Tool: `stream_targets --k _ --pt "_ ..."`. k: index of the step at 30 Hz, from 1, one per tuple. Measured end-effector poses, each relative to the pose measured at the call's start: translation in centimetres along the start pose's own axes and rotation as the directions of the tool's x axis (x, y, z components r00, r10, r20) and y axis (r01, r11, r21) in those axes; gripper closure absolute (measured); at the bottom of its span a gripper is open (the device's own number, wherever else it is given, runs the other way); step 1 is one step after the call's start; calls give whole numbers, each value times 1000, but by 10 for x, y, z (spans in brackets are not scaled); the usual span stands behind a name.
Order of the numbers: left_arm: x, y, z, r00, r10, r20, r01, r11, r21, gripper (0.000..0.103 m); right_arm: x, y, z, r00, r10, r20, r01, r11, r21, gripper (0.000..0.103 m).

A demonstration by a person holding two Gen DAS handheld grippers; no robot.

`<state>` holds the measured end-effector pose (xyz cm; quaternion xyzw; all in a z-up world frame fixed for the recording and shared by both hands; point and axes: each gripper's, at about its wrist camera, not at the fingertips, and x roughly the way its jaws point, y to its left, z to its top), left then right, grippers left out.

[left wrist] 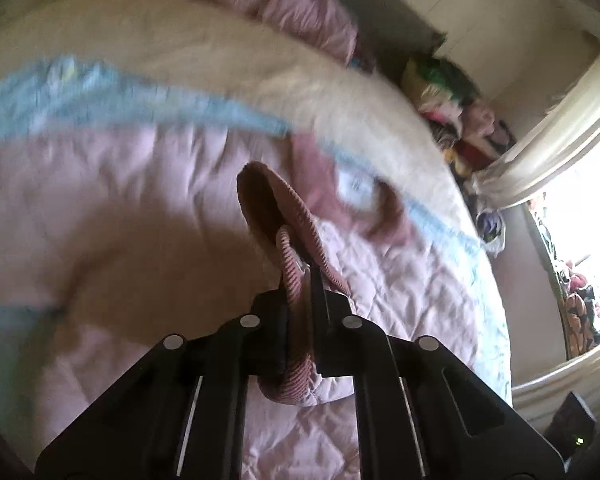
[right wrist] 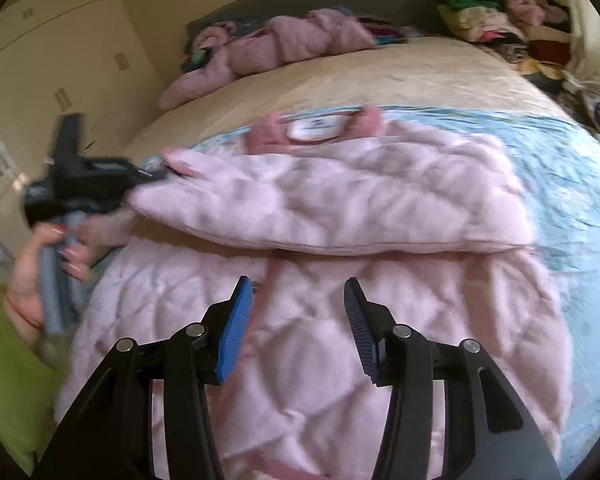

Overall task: Fold large clothes
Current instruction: 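Lay the cuff flat near the collar with the left tool and open it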

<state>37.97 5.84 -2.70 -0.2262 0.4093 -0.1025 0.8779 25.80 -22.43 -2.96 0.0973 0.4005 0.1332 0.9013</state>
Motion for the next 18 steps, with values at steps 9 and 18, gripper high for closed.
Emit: stream_targets --k 9,18 --pt "11 6 1 991 131 12 -132 985 111 100 13 -33 28 978 -201 53 198 979 54 56" --pt "43 27 -27 970 241 -33 -232 958 169 99 69 -47 73 970 -243 12 242 969 52 50"
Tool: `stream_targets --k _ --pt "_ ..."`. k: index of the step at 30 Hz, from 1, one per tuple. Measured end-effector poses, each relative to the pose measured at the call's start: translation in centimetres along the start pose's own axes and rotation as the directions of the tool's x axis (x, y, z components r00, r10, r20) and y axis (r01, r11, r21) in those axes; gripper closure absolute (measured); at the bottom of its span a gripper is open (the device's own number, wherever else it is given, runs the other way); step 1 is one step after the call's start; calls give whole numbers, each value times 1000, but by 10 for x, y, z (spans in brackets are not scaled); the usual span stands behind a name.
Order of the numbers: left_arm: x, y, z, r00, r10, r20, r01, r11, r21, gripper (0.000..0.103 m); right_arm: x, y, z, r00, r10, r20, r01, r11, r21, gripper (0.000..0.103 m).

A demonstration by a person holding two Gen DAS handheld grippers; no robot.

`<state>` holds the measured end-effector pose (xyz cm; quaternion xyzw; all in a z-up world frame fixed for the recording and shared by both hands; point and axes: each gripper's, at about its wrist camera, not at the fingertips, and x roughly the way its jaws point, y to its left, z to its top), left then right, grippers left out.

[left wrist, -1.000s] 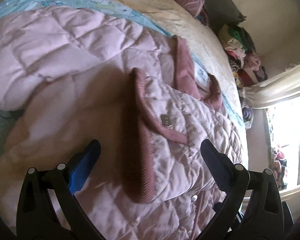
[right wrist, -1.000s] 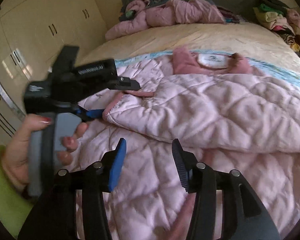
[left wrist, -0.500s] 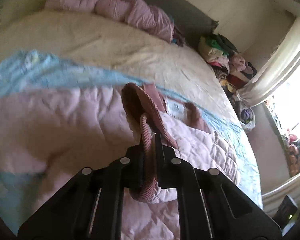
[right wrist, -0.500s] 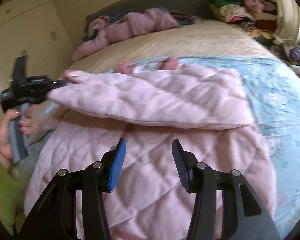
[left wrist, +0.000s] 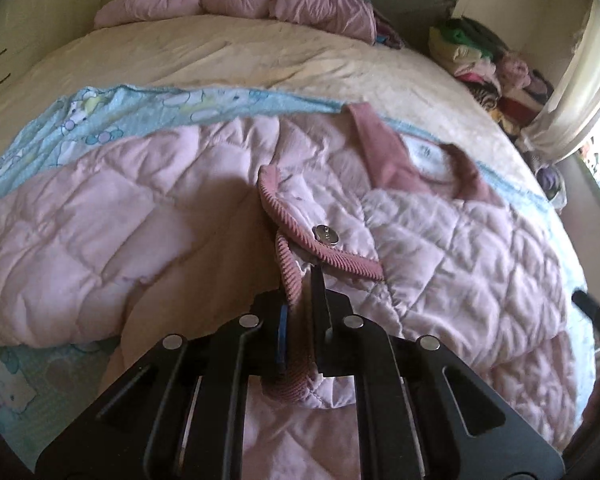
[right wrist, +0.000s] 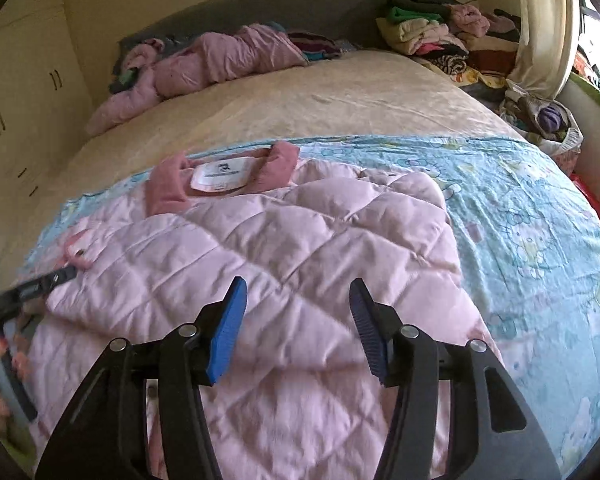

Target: Fold large clothes

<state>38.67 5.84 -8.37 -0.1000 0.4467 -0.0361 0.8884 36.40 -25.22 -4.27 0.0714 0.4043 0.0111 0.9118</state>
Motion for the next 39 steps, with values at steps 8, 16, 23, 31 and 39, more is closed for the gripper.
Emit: stream_targets --k 8,16,23,31,39 --pt "12 6 -9 999 -18 -29 18 1000 -5 94 76 -42 -1 981 -35 -193 56 993 106 47" --pt "9 3 -11 999 -11 -46 12 1000 11 93 72 -36 -4 987 -35 -160 58 988 142 46" --pt "-11 1 -9 999 -1 -44 1 1000 8 78 21 -16 -2 995 88 -46 -79 983 167 15" --pt "-48 3 -4 999 30 -10 -30 1000 5 17 -17 18 10 987 157 25 -159 982 105 9" --pt "-82 19 1 997 69 27 -69 997 -27 9 -45 53 19 977 204 67 -208 976 57 9"
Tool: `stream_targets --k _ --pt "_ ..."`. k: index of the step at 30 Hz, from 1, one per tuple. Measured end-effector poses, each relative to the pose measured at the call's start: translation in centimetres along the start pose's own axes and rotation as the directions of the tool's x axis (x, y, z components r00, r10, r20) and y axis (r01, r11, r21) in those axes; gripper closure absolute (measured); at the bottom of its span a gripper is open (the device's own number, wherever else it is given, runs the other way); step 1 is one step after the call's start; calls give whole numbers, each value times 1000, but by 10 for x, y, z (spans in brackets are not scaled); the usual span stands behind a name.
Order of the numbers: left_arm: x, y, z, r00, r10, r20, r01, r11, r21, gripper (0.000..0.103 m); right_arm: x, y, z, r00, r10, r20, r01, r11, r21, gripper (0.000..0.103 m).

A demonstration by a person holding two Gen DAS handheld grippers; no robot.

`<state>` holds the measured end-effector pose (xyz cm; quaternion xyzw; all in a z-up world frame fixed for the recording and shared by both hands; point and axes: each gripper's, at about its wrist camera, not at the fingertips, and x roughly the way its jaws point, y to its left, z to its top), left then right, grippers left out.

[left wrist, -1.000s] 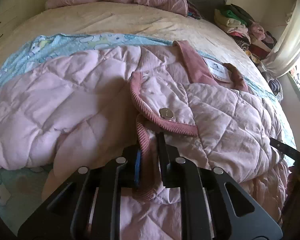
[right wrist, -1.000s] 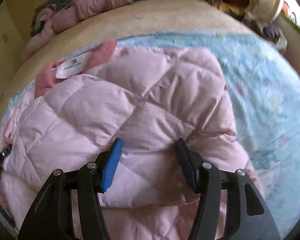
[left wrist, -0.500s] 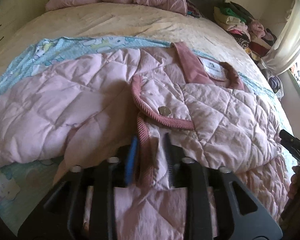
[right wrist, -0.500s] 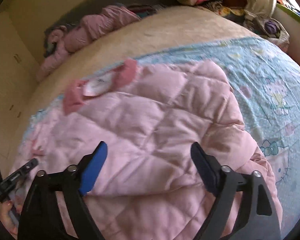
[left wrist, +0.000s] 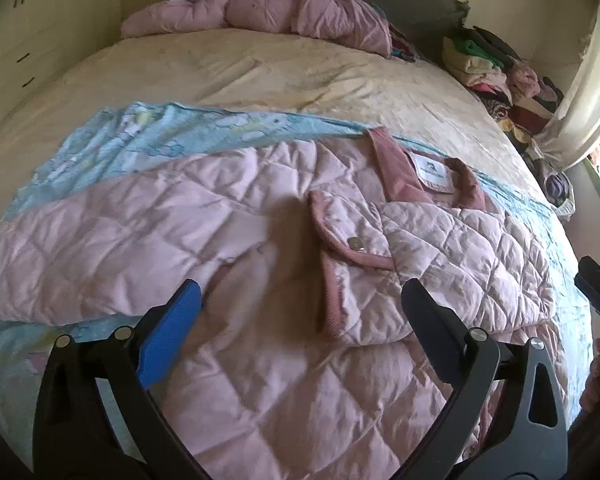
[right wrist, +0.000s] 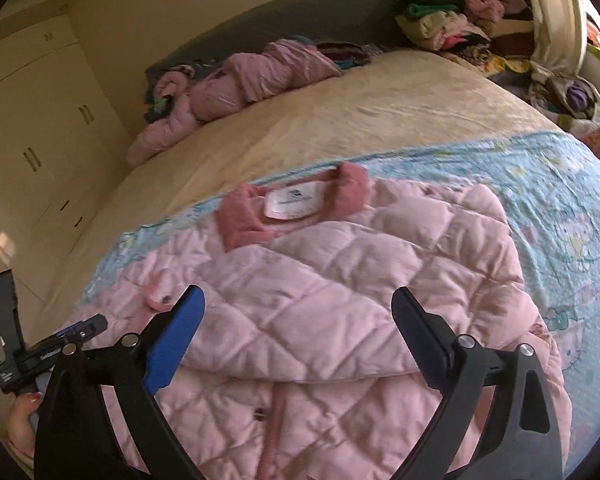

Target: Fold large clothes

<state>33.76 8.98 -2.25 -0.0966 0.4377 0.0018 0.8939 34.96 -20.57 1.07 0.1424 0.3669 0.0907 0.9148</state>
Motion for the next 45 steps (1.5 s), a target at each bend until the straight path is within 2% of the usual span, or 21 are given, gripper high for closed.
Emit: stream_targets --k 10,20,31,45 --pt "-37 48 -7 998 59 25 -58 997 -54 9 -28 53 5 997 52 53 -50 998 -44 9" --pt "-73 112 -12 993 108 55 -101 988 -116 9 -38 117 6 995 70 77 -61 991 -117 9" --pt "-94 170 -16 984 165 73 -149 971 -188 9 -24 170 7 993 105 61 -92 977 -192 9" --pt "-91 230 -33 975 206 80 -170 932 -321 9 4 224 -2 990 140 20 -128 948 -290 9"
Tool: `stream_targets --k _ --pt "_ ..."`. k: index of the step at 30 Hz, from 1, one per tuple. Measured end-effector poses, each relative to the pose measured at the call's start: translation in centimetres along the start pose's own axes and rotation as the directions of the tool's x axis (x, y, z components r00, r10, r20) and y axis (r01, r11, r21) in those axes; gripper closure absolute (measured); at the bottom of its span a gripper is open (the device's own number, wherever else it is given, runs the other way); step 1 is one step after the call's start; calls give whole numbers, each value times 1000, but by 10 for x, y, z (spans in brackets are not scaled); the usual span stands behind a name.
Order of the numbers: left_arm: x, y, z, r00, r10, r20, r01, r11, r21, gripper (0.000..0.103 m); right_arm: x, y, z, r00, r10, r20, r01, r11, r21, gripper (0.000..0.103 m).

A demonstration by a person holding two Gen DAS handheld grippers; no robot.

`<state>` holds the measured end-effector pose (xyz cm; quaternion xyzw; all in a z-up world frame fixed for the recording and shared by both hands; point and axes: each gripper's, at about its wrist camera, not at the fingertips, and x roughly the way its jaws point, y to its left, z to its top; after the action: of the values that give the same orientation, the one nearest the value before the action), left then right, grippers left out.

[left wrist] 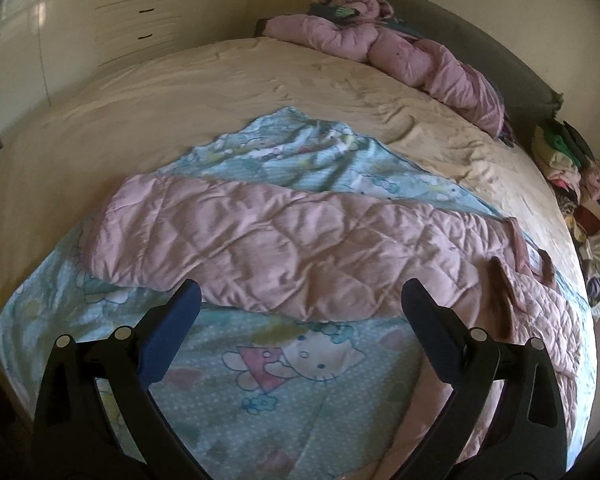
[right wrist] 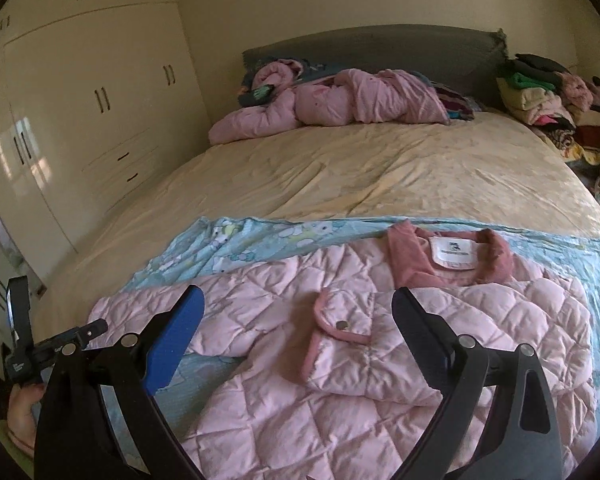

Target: Fold large clothes

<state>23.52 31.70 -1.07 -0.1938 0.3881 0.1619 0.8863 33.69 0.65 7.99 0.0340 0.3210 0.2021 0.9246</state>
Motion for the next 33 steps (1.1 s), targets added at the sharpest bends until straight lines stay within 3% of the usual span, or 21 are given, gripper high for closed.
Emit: stream_targets --k 10,21,26,33 --pt "20 49 -6 998 53 -21 -55 991 -120 9 31 40 -13 997 60 -46 -62 996 -61 9" --pt "44 90 -11 995 69 -70 -83 971 -225 9 62 64 -38 987 114 -114 -120 991 -53 9" --pt "58 104 -13 994 54 -96 -78 958 -276 9 71 67 -47 984 122 -132 -129 990 -47 9" --pt "78 126 -16 994 -24 -110 -23 912 -409 9 78 58 -58 981 124 -151 -127 992 -6 9"
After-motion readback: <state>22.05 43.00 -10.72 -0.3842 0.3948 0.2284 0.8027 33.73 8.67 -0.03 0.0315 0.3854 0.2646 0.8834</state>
